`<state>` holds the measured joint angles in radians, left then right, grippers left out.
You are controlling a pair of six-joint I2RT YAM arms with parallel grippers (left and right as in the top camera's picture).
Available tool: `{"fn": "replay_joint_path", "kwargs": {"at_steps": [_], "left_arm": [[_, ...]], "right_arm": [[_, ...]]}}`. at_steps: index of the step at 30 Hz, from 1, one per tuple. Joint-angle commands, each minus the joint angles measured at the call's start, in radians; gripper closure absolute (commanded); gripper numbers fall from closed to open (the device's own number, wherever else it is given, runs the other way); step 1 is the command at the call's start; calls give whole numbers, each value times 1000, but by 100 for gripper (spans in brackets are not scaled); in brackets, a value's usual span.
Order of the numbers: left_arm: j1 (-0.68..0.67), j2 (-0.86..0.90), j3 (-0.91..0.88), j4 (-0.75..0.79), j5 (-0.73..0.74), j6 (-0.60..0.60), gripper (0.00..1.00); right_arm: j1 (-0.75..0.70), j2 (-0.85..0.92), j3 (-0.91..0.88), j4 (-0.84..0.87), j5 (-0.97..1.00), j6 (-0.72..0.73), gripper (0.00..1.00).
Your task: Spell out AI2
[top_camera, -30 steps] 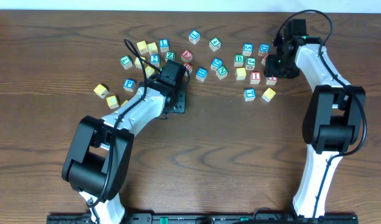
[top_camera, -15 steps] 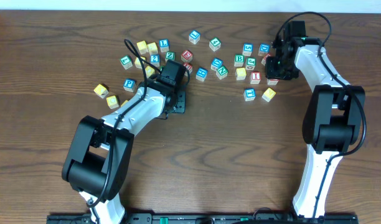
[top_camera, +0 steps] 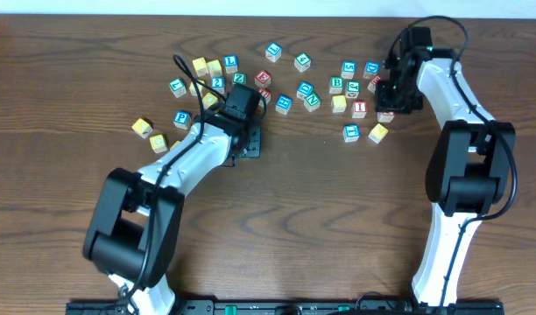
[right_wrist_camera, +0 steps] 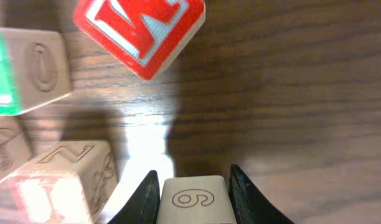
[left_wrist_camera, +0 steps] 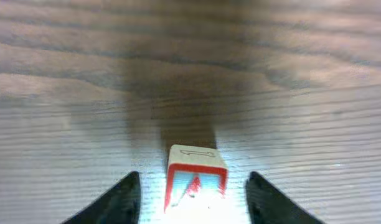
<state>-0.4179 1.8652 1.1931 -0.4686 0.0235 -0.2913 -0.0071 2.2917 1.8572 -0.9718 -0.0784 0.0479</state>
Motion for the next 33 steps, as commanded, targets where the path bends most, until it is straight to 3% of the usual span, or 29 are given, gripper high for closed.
{"fn": "replay_joint_path", "kwargs": {"at_steps": [1, 9, 18, 27, 33], "left_arm": [[4, -117, 17, -5, -9, 3, 42], [60, -302, 17, -77, -9, 3, 38], [273, -346, 17, -206, -9, 3, 38], [362, -344, 15, -219, -9, 3, 38], [361, -325, 6, -215, -8, 2, 38]], "right_arm": [[-8, -76, 113, -80, 8, 0, 85], [18, -175, 206, -229, -46, 4, 86], [198, -191, 182, -281, -90, 113, 90], [412, -186, 20, -148, 22, 372, 86], [540, -186, -148, 89, 24, 492, 85]]}}
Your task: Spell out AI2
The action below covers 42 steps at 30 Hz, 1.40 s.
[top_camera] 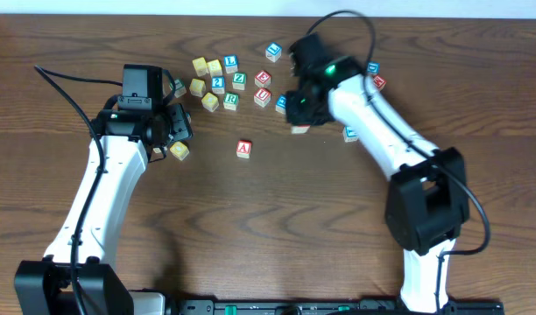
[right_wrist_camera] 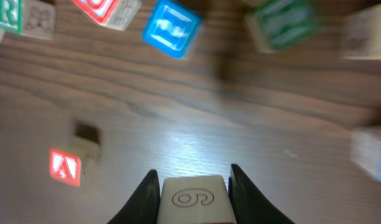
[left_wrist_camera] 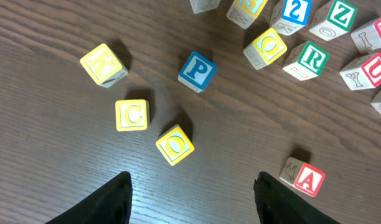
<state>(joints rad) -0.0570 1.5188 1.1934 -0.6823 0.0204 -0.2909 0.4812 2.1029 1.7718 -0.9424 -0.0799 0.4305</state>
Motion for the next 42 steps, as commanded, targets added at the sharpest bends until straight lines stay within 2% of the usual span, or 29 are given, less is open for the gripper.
{"fn": "replay_joint_path", "kwargs": {"at_steps": [1, 3, 10, 31, 37, 42], "left_arm": [[0, 26, 5, -2, -5, 2, 38], [1, 48, 5, -2, -5, 2, 38], [0, 87, 5, 3, -5, 2, 38], [-40, 117, 5, 41, -5, 2, 38], [-40, 122, 5, 43, -6, 2, 38], [-40, 125, 5, 43, -6, 2, 38]], "right_arm": [[68, 3, -84, 91, 26, 117, 85], [114, 3, -148, 193, 32, 159, 85], [175, 7, -237, 327, 93, 231, 83], [209, 72, -238, 364, 133, 250, 81], [217, 74, -238, 362, 129, 250, 76], [222, 74, -238, 359, 129, 250, 63]]}}
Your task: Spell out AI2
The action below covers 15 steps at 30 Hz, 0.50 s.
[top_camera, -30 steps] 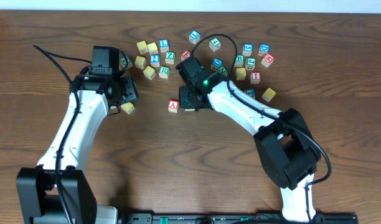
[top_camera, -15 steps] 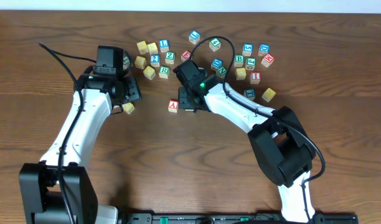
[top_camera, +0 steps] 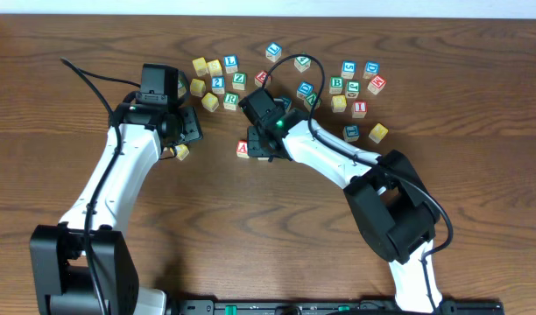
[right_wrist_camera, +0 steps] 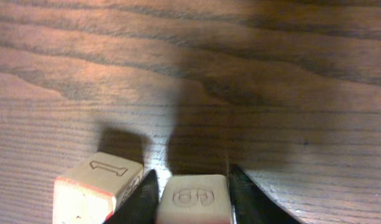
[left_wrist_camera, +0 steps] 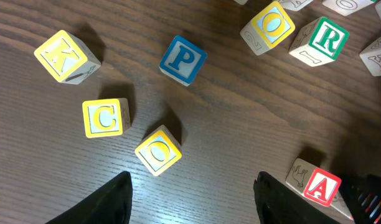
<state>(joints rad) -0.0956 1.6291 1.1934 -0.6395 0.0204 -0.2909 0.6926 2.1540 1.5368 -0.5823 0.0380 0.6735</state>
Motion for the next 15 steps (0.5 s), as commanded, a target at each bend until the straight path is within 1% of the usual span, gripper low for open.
{"fn": "replay_joint_path", "kwargs": {"at_steps": [1, 9, 15], "left_arm": [[-2, 15, 5, 1, -6, 2, 38], [-2, 15, 5, 8, -6, 2, 38], [-2, 15, 5, 27, -6, 2, 38]], "right_arm": [[10, 23, -3, -1, 11, 7, 62], [6, 23, 2, -1, 11, 6, 59], [-30, -21, 21, -20, -23, 5, 53]]}}
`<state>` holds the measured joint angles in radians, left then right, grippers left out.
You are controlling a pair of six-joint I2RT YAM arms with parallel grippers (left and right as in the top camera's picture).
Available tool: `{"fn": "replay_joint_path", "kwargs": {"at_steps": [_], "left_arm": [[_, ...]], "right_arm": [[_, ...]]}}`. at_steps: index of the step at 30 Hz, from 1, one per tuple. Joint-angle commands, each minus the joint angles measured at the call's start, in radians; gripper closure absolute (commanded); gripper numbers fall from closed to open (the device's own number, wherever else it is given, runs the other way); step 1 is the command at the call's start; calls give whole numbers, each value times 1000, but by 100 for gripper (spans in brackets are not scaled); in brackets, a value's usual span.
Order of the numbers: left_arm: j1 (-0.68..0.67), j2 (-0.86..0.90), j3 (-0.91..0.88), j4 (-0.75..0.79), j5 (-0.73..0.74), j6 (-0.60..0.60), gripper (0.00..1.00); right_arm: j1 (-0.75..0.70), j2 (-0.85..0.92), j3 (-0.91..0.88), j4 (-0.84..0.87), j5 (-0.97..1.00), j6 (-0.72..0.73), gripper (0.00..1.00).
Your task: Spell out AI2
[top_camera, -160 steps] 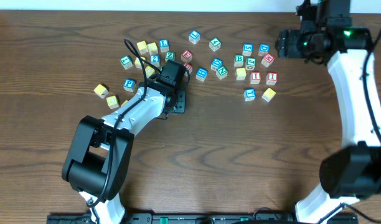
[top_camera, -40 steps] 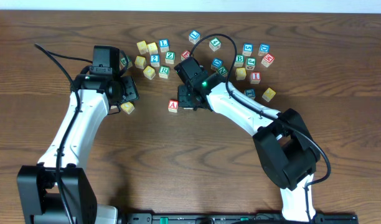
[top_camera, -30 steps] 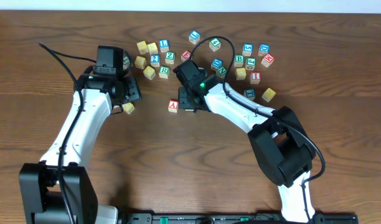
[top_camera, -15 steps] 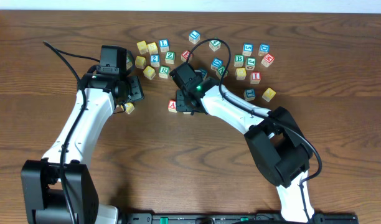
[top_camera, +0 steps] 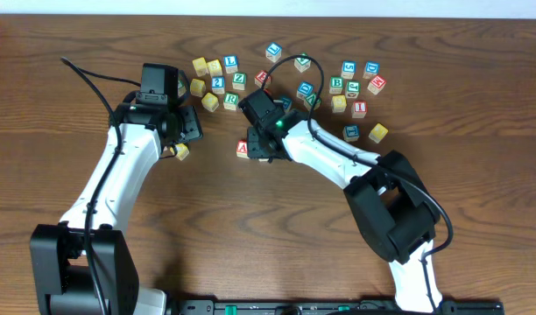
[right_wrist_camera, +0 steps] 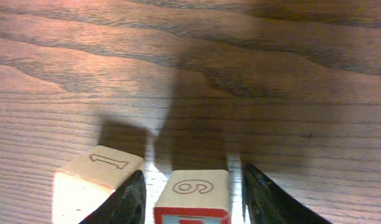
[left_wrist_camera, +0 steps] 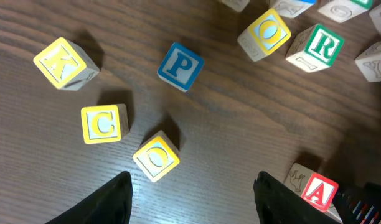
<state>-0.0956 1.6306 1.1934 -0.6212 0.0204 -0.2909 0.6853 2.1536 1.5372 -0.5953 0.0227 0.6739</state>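
The red A block (top_camera: 243, 148) stands alone on the table's middle; its side reads 1 in the right wrist view (right_wrist_camera: 97, 177). Right beside it sits a red-edged block (right_wrist_camera: 193, 190) with a 6 on its side, its top letter unreadable. My right gripper (right_wrist_camera: 192, 180) is open around that block, with a gap at each finger. In the overhead view the gripper (top_camera: 261, 144) hides the block. My left gripper (left_wrist_camera: 193, 180) hangs open and empty, left of the A block (left_wrist_camera: 320, 190). A blue 2 block (top_camera: 217, 83) lies in the back cluster.
Below the left gripper lie yellow K (left_wrist_camera: 60, 61), C (left_wrist_camera: 102, 123) and O (left_wrist_camera: 156, 157) blocks, a blue P (left_wrist_camera: 180, 65) and a green R (left_wrist_camera: 320, 45). Several more blocks are scattered at the back right (top_camera: 351, 87).
My right gripper has opened and let go of the block marked 6, which now stands on the table beside the A block. The left gripper has barely shifted.
First my left gripper stood open around the A block at mid-table, while the right was shut on the 6 block at the right cluster. Then the left was back over the yellow blocks and the right held its block mid-table. It was then beside A, and now it is released.
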Motion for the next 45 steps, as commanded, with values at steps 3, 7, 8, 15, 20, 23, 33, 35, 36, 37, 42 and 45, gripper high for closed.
{"fn": "replay_joint_path", "kwargs": {"at_steps": [3, 7, 8, 15, 20, 23, 33, 35, 36, 37, 42, 45], "left_arm": [[-2, 13, 5, 27, -6, 2, 38], [-2, 13, 5, 46, -5, 2, 38], [-2, 13, 5, 52, -6, 2, 38], [-4, 13, 9, 96, -3, 3, 39], [-48, 24, 100, 85, -2, 48, 39], [-79, 60, 190, 41, -2, 48, 39], [-116, 455, 719, -179, -9, 105, 42], [-116, 506, 756, -178, -10, 116, 43], [-116, 523, 758, -170, -10, 116, 44], [-116, 542, 758, -162, -10, 119, 45], [-116, 615, 757, -132, -10, 127, 47], [-116, 647, 757, -110, -10, 135, 47]], "right_arm": [[-45, -61, 20, -23, -8, -10, 52], [-62, -112, 20, -30, -14, -58, 50], [-66, -125, 20, -29, -14, -71, 50], [-115, -221, 20, -34, -40, -129, 41], [-150, -224, 20, -34, -70, -129, 42], [-163, -224, 20, -45, -82, -129, 43], [-170, -224, 20, -136, -33, -130, 43], [-169, -224, 20, -171, 5, -130, 43], [-169, -224, 20, -183, 18, -130, 43], [-170, -223, 19, -198, 37, -130, 42], [-176, -222, 18, -240, 97, -130, 42], [-198, -222, 18, -251, 103, -138, 42]]}}
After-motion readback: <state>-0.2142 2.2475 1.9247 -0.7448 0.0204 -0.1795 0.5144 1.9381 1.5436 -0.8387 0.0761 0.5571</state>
